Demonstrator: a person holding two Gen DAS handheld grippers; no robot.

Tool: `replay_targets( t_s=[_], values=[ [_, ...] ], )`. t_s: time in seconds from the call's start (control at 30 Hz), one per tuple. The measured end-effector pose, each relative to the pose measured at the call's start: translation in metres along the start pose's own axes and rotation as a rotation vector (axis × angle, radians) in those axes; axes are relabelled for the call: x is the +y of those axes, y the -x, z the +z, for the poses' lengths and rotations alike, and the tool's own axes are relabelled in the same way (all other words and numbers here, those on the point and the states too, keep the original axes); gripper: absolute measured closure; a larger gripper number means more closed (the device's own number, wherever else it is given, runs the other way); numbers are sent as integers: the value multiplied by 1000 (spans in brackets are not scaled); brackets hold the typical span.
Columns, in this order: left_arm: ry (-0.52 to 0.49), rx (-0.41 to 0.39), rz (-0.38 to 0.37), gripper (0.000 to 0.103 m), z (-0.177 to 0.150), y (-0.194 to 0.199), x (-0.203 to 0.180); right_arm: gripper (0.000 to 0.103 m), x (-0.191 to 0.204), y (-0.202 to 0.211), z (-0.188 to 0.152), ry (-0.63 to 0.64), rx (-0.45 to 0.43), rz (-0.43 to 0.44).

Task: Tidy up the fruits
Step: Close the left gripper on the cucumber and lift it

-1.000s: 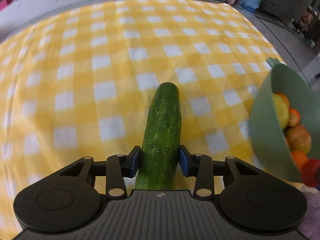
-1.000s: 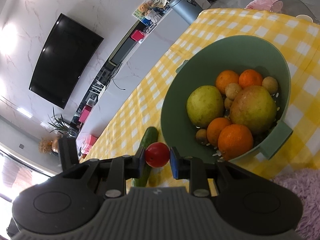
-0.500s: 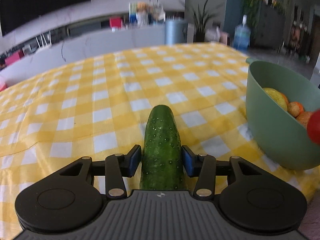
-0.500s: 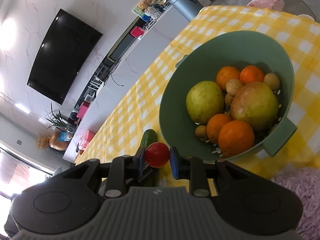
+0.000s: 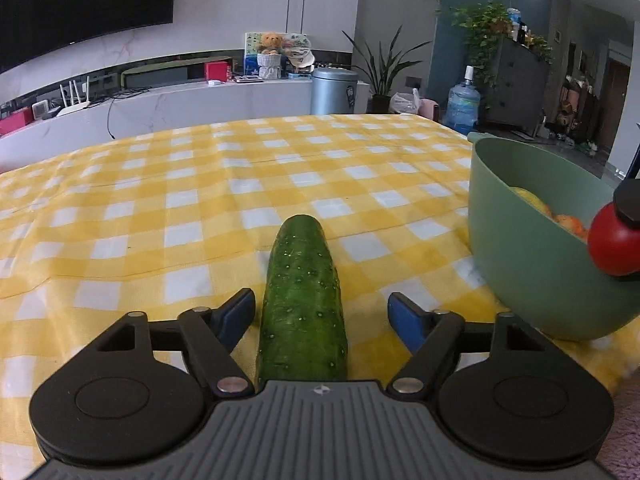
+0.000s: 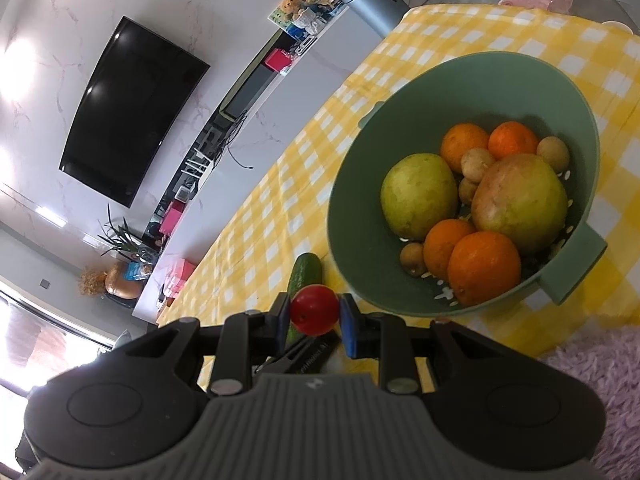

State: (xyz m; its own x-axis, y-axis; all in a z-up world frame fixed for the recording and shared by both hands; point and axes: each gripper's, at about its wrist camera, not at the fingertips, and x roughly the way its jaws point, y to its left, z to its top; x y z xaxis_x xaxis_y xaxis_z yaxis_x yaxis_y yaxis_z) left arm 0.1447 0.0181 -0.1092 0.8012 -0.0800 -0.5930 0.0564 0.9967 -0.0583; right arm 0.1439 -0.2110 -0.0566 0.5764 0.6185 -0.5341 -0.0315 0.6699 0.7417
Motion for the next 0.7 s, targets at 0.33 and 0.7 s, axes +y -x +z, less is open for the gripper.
replay_targets(
  t_s=[0.33,0.7],
  values=[
    [25,-34,55,61,-5,8,1,80,1,-1,-1,4,-7,-14],
    [-11,-111,64,61,10,37,-8,80,-1,8,1,12,-71,49]
  ],
)
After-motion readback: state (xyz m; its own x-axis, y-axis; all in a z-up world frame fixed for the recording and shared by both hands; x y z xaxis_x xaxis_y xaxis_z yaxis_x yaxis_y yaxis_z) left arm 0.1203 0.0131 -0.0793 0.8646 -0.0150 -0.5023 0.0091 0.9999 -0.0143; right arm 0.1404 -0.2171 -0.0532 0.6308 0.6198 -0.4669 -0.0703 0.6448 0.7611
